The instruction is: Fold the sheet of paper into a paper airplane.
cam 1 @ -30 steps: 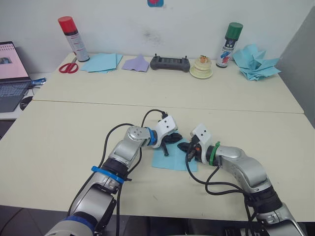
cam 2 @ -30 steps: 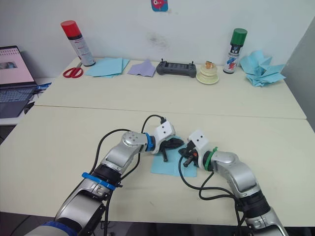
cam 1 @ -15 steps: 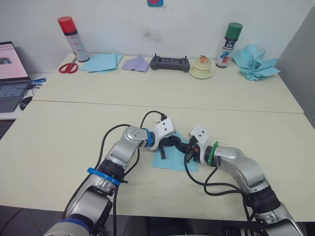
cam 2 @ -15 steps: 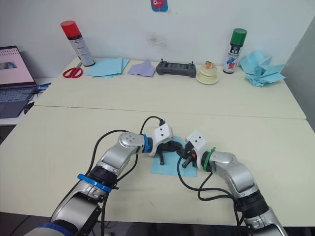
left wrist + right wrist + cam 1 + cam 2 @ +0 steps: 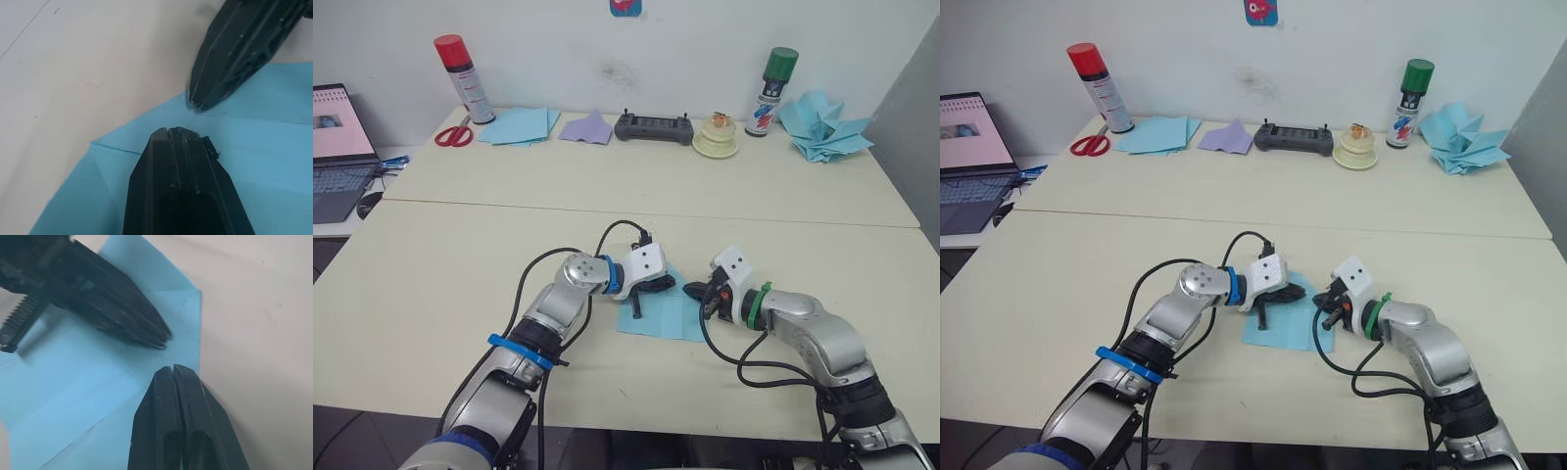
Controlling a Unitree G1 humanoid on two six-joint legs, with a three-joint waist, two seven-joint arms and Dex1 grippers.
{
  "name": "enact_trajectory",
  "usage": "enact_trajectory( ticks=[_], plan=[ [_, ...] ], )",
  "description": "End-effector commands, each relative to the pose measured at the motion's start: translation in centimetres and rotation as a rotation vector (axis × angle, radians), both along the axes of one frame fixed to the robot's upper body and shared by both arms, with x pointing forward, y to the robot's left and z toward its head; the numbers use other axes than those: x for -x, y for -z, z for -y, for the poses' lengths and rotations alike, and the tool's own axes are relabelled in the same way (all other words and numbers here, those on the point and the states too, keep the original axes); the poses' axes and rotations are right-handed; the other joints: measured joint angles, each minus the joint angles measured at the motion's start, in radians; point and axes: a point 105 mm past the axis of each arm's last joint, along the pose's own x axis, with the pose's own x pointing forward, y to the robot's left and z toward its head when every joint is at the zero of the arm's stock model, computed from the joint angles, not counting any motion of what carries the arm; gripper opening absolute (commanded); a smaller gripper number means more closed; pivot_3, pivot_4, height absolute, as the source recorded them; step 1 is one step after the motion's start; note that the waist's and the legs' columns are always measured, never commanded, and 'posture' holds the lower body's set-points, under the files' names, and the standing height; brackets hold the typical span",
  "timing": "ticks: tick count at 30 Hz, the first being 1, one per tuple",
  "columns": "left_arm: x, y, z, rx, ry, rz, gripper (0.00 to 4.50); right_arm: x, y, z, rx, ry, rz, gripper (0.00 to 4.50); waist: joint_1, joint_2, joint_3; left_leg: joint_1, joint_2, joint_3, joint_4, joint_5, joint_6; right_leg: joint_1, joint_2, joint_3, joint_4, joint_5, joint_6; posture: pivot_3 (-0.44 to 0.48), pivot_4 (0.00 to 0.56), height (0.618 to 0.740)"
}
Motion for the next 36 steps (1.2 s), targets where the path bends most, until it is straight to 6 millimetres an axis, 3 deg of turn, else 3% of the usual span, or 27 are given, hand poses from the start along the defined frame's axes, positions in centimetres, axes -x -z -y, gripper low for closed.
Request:
enact_trajectory(
  ticks=[1,15,24,27,32,36],
  plan=[
    [1.0,3.8,-0.9,-0.117,0.007,-0.081,0.0,-0.6,0.0,0.6,0.031,0.033,0.03,0.05,0.0,0.0,-0.002,0.0,0.0,0.0,0.0,0.0,0.0,0.0,0.0,0.0,0.0,0.0,0.0,0.0,0.15,0.74],
    [0.6,3.7,-1.0,-0.099,-0.006,-0.089,0.0,2.5,1.8,3.3,0.093,0.041,-0.041,0.05,-0.002,-0.002,-0.006,0.014,0.0,-0.002,-0.001,0.0,0.0,0.015,0.0,-0.002,-0.002,-0.004,0.004,0.0,0.15,0.74],
    [0.1,2.6,-0.3,-0.009,-0.048,-0.135,0.0,1.0,-3.0,2.2,-0.012,0.023,0.133,0.05,-0.002,-0.002,-0.006,0.015,0.0,-0.001,-0.001,0.0,0.0,0.015,0.0,-0.001,-0.002,-0.004,0.004,0.0,0.15,0.74],
    [0.0,2.4,-0.5,0.001,-0.056,-0.147,0.0,0.3,-3.6,1.4,-0.04,0.024,0.152,0.05,-0.003,-0.002,-0.006,0.015,0.0,-0.001,-0.001,0.0,0.0,0.015,0.0,-0.001,-0.002,-0.004,0.004,0.0,0.15,0.74],
    [-0.5,1.5,-0.5,0.049,-0.085,-0.165,0.0,0.5,-1.1,-0.6,-0.001,-0.029,0.083,0.05,-0.003,-0.002,-0.006,0.014,0.0,-0.001,-0.001,0.0,0.0,0.014,0.0,-0.001,-0.002,-0.004,0.004,0.0,0.15,0.74],
    [-1.5,-0.3,-0.5,0.145,-0.142,-0.202,0.0,0.4,0.8,-0.6,0.042,-0.022,0.036,0.05,-0.003,-0.002,-0.005,0.013,0.0,-0.001,-0.001,0.0,0.0,0.013,0.0,-0.001,-0.002,-0.004,0.004,0.0,0.15,0.74]
  ],
)
